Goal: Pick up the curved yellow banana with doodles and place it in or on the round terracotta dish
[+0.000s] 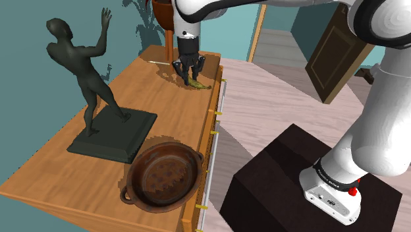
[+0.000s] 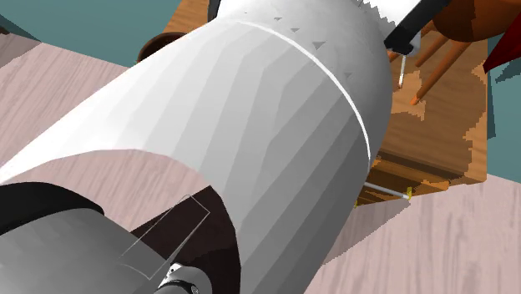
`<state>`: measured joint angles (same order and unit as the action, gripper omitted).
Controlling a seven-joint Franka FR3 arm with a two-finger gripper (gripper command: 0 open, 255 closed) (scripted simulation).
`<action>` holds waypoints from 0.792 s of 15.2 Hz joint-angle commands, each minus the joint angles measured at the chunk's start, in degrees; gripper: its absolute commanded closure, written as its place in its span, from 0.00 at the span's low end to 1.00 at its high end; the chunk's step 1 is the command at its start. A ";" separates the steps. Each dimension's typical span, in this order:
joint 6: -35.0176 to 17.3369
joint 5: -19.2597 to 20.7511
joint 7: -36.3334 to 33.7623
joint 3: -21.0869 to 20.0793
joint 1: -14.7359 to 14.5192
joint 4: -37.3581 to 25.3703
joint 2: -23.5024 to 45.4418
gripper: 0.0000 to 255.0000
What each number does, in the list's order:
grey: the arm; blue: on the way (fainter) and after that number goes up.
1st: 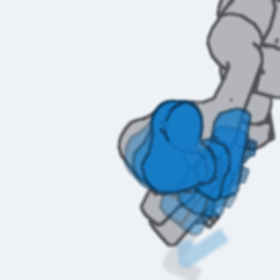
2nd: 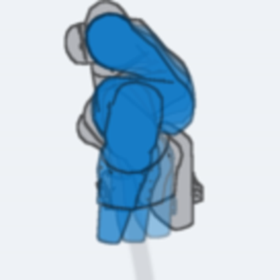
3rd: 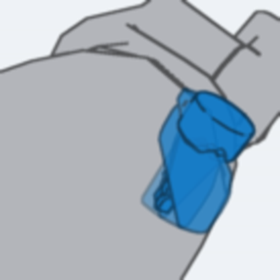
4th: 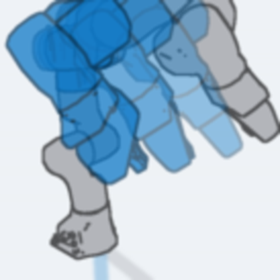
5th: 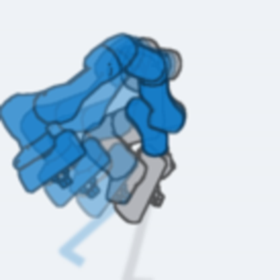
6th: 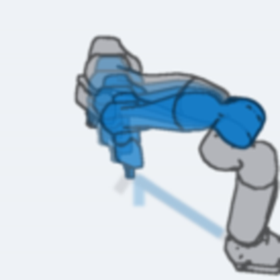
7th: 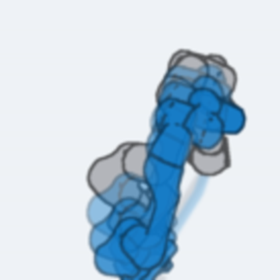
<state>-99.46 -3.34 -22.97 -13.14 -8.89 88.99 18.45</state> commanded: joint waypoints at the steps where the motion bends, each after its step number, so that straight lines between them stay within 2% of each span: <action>1: 1.29 -0.05 -0.14 -0.04 -0.02 -0.97 -0.30 1.00; 12: 9.77 0.01 -0.98 -0.18 -0.22 -9.62 -0.18 1.00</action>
<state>-90.59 -3.38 -23.84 -13.31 -9.05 80.51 18.02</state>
